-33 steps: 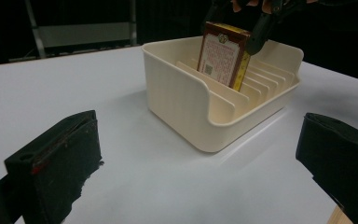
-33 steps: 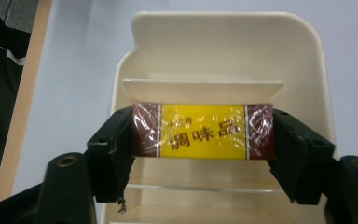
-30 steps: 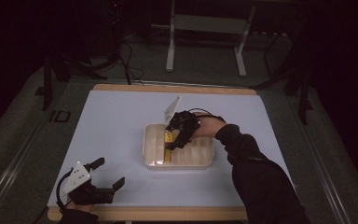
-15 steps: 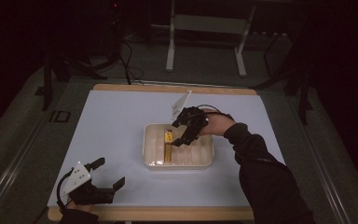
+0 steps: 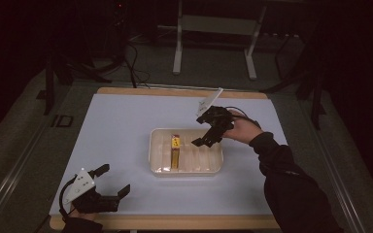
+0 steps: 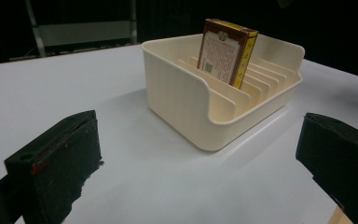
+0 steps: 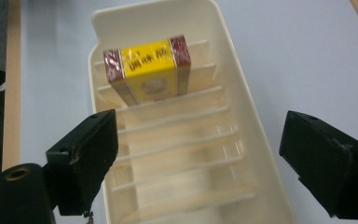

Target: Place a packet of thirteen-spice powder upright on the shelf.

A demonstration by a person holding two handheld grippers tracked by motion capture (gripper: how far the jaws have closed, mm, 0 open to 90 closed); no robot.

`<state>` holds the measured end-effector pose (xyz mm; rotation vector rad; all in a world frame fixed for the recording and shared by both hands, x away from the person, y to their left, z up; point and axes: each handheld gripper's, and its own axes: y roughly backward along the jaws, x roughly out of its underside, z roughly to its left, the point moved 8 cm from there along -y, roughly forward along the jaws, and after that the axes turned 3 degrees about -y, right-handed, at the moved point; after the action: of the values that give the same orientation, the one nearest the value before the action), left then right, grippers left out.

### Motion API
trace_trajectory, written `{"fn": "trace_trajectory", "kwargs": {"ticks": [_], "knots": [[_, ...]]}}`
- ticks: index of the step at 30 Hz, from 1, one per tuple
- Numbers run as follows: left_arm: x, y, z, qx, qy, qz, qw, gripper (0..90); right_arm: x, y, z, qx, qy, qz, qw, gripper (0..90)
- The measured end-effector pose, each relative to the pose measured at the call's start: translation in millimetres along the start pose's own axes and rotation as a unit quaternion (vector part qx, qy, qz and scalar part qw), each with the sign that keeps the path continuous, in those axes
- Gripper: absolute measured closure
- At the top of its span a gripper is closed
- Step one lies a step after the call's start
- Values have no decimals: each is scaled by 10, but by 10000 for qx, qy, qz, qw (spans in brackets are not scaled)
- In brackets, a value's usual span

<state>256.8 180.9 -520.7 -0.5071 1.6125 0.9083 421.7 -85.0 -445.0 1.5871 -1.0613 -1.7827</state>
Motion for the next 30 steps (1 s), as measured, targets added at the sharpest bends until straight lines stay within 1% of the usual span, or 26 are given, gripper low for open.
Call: {"fn": "trace_trajectory", "kwargs": {"ticks": [1, 3, 4, 5, 6, 7, 9, 10, 11, 16, 17, 18, 19, 21, 22, 23, 24, 25, 27, 28, 29, 30], "knots": [[0, 0, 1, 1, -6, 4, 10000, 1, 27, 18, -11, 58, -46, -44, 10000, 114], [2, -3, -2, 9, -12, 13, 10000, 1, 90, 59, -43, 148, -213, -98, 9996, 114], [2, -3, -2, 9, -12, 13, 10000, 1, 90, 59, -43, 148, -213, -98, 9996, 114], [2, -5, -4, 12, -9, 12, 10000, 1, 120, 79, -65, 203, -285, -161, 9993, 114], [0, -6, -5, 11, -2, 4, 10000, 1, 187, 119, -103, 260, -453, -248, 9983, 114], [0, -6, -5, 11, -2, 4, 10000, 1, 187, 119, -103, 260, -453, -248, 9983, 114], [1, -6, -4, 6, -5, 11, 10000, 1, 255, 149, -149, 423, -615, -314, 9967, 110], [1, -5, -5, 6, -2, 9, 10000, 1, 326, 175, -175, 500, -710, -347, 9956, 110], [1, -6, -5, 6, -2, 10, 10000, 1, 326, 175, -175, 500, -710, -347, 9956, 110], [2, -10, -4, 4, -6, 16, 10000, 1, 507, 212, -231, 669, -935, -402, 9926, 111], [3, -11, -4, 3, -5, 20, 10000, 1, 574, 227, -237, 751, -1024, -483, 9907, 111], [2, -11, -3, 3, -4, 19, 10000, 1, 574, 227, -237, 751, -1024, -483, 9907, 111], [2, -11, -3, 4, -3, 17, 10000, 1, 598, 235, -237, 800, -1071, -539, 9896, 111], [2, -11, -3, 4, 2, 15, 10000, 1, 636, 249, -231, 862, -1087, -627, 9883, 111], [1, -11, -3, 5, 5, 13, 10000, 1, 659, 256, -223, 883, -1151, -690, 9870, 111], [1, -10, -4, 5, -2, 15, 10000, 1, 687, 268, -212, 992, -1195, -801, 9846, 111], [2, -9, -6, 8, -1, 16, 10000, 1, 687, 268, -212, 992, -1195, -801, 9846, 111], [1, -8, -7, 9, -1, 14, 10000, 1, 701, 277, -199, 1042, -1200, -866, 9835, 111], [2, -7, -3, 1, 5, 16, 10000, 1, 731, 301, -178, 1161, -1263, -1010, 9800, 111], [1, -9, -1, -1, 2, 13, 10000, 1, 766, 333, -154, 1244, -1348, -1149, 9763, 111], [1, -9, -1, -1, 2, 13, 10000, 1, 766, 333, -154, 1244, -1348, -1149, 9763, 111], [2, -9, -3, 2, 0, 18, 10000, 1, 790, 349, -146, 1282, -1422, -1202, 9741, 112]]}}
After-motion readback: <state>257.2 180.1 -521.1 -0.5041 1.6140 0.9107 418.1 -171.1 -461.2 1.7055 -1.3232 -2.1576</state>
